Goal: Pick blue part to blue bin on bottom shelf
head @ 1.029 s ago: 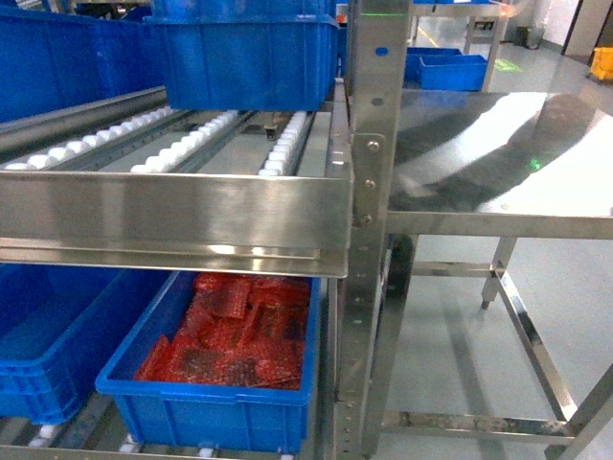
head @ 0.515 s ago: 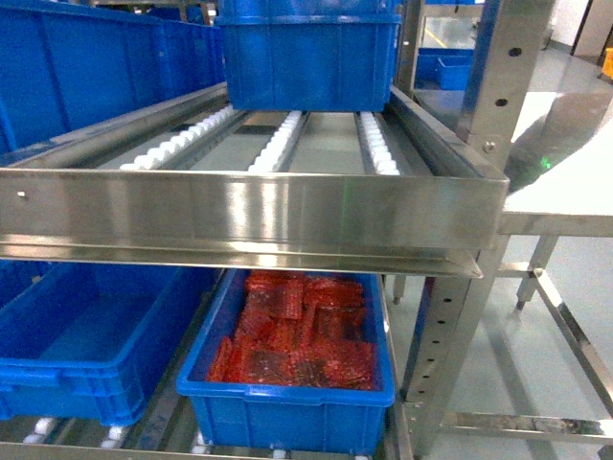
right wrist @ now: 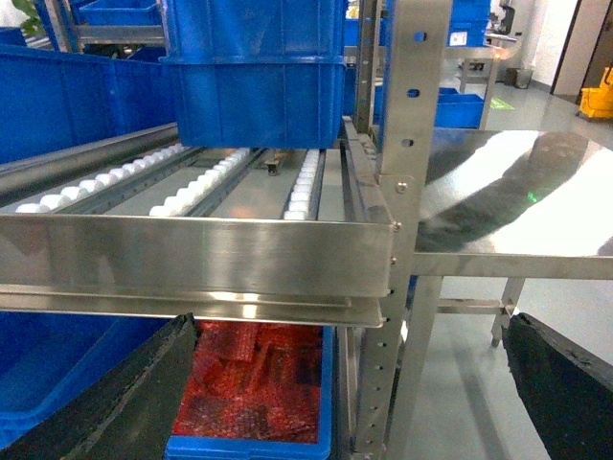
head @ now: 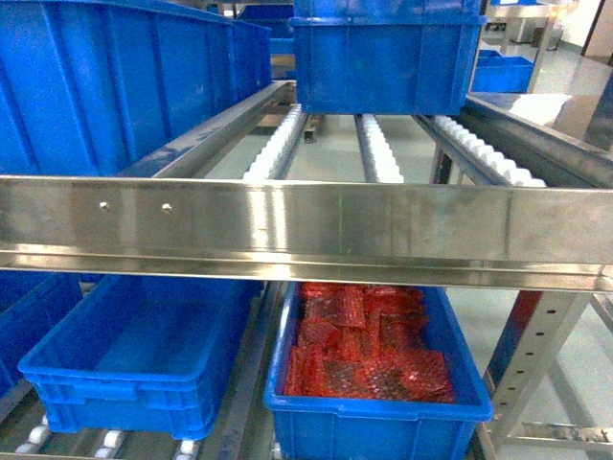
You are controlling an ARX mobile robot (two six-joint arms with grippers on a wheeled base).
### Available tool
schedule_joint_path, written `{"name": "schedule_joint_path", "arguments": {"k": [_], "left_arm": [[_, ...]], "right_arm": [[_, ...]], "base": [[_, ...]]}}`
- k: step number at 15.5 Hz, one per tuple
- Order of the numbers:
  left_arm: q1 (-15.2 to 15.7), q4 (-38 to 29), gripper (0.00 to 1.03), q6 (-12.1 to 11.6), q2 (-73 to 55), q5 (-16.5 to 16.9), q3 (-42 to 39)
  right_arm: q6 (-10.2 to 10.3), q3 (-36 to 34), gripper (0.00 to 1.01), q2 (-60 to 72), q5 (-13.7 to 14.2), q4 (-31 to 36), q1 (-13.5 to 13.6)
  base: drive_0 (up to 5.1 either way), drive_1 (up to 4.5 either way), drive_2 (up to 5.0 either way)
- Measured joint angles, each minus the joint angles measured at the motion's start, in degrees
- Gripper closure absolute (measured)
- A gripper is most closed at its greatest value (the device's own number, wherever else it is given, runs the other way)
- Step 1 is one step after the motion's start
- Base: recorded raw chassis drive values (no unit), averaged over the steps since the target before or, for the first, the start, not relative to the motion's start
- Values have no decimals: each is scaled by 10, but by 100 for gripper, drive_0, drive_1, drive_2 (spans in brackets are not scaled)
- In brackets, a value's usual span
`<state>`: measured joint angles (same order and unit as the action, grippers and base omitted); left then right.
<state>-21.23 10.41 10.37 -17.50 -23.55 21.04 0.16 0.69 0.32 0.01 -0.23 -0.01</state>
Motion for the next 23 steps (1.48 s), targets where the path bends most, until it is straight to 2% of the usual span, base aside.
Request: {"name": "schedule_joint_path", "arguments": {"k": [10, 23], "left_arm": [[-1, 2, 60, 2, 1, -8, 0], [0, 0, 60, 2, 0, 0, 0]], "right_arm": [[0, 0, 3, 0, -2, 1, 0], [0, 0, 3, 0, -1, 0, 0]], "base": [[-515, 230, 230], [-515, 230, 230]]}}
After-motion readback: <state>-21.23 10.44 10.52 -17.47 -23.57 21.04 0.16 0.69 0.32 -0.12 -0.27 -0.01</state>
